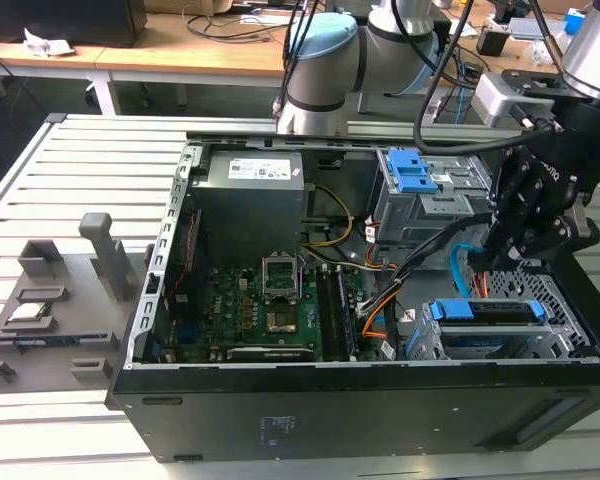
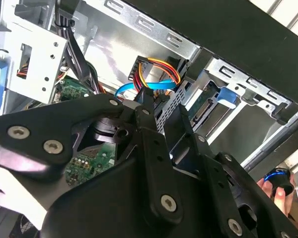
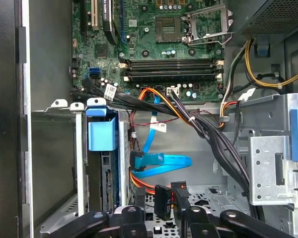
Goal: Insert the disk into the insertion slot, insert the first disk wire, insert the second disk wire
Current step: 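Insert the first disk wire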
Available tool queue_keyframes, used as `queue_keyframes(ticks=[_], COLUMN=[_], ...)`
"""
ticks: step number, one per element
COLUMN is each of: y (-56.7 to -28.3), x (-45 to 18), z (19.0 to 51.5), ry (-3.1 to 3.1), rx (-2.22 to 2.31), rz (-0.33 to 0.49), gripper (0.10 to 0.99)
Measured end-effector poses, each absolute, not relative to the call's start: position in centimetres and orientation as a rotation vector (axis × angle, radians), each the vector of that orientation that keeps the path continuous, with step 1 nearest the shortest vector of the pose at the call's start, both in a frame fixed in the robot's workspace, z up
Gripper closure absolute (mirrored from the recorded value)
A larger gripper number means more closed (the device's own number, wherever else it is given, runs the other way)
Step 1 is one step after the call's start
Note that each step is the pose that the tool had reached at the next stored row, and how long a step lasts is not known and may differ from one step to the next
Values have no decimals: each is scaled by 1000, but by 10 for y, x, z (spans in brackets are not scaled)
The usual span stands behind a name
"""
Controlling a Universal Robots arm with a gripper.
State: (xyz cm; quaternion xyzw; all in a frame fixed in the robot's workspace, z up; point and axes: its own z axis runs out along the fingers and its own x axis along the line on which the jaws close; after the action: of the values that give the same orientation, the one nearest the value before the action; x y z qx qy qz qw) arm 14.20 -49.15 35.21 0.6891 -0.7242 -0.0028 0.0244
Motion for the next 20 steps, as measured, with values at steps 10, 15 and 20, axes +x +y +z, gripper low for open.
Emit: queue_keyframes(ticks=[10,15,20], y=[-493,-526,-535], x=[142,142,145], z=[352,352,347], ry=[-2241,-2241,-2241], rx=[2132,2132,2132], rz=[-9,-9,-9], gripper=[918,918,918])
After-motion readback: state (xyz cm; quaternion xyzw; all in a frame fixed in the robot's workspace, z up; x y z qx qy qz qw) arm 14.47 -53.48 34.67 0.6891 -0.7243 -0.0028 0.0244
